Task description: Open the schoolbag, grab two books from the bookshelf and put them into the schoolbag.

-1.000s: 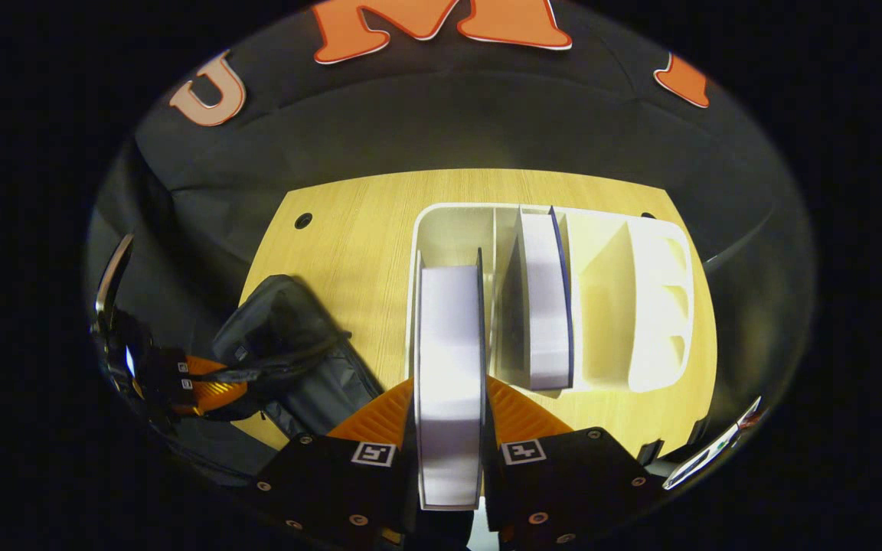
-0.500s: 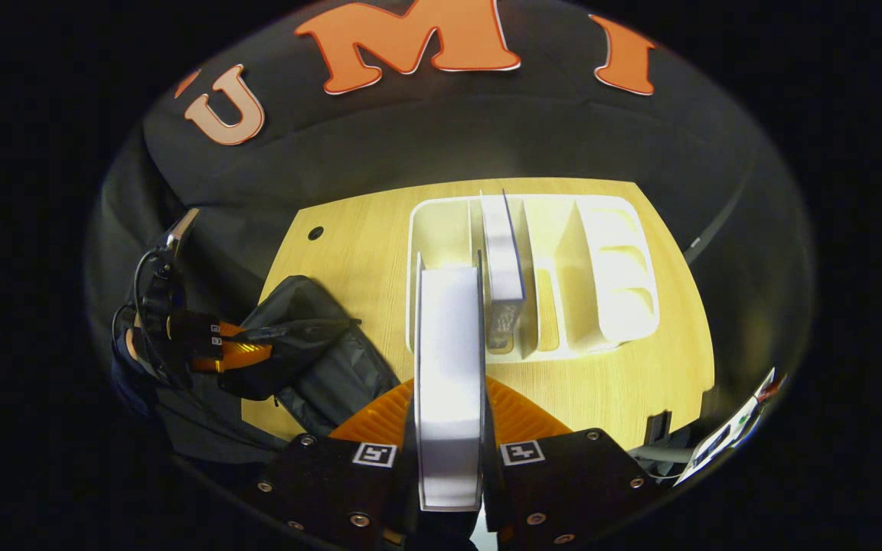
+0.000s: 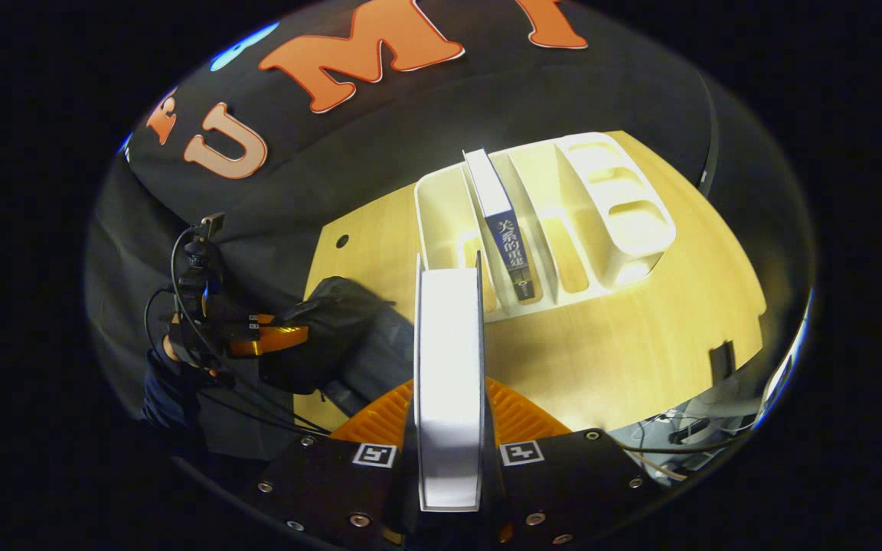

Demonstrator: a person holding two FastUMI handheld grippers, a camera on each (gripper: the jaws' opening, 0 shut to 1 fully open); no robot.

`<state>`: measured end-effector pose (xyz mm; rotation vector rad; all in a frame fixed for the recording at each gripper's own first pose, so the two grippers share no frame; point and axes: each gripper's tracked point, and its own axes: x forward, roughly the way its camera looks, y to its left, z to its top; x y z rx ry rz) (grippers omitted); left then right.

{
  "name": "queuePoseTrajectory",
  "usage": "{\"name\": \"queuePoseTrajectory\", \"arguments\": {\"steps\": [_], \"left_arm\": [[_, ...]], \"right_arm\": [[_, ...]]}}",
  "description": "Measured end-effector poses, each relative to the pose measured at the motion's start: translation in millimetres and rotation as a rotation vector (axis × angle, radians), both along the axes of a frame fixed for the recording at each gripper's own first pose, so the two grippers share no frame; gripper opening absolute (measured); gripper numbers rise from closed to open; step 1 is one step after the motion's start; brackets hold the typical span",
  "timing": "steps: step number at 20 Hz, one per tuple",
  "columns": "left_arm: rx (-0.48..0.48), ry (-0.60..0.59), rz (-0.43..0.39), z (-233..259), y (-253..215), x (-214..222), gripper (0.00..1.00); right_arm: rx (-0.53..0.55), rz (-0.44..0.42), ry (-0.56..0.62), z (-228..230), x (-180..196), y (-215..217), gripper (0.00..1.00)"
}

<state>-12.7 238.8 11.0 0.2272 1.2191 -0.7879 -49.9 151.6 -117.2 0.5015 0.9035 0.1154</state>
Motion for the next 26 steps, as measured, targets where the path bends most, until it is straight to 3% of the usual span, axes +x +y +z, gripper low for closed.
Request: {"name": "queuePoseTrajectory", "arguments": {"steps": [8,15,26], "left_arm": [[-0.045,0.003,0.041,7,-7,8,0.05],[-0.070,0.003,0.071,10,-11,11,0.05],[-0.087,-0.001,0.086,22,-17,7,0.05]], "right_arm": [[0.216,0.009,-0.024,-28,12,45,0.34],[0.400,-0.063,-0.013,-58,33,74,0.33],[0.523,-0.103,-0.035,-92,68,131,0.33]]}}
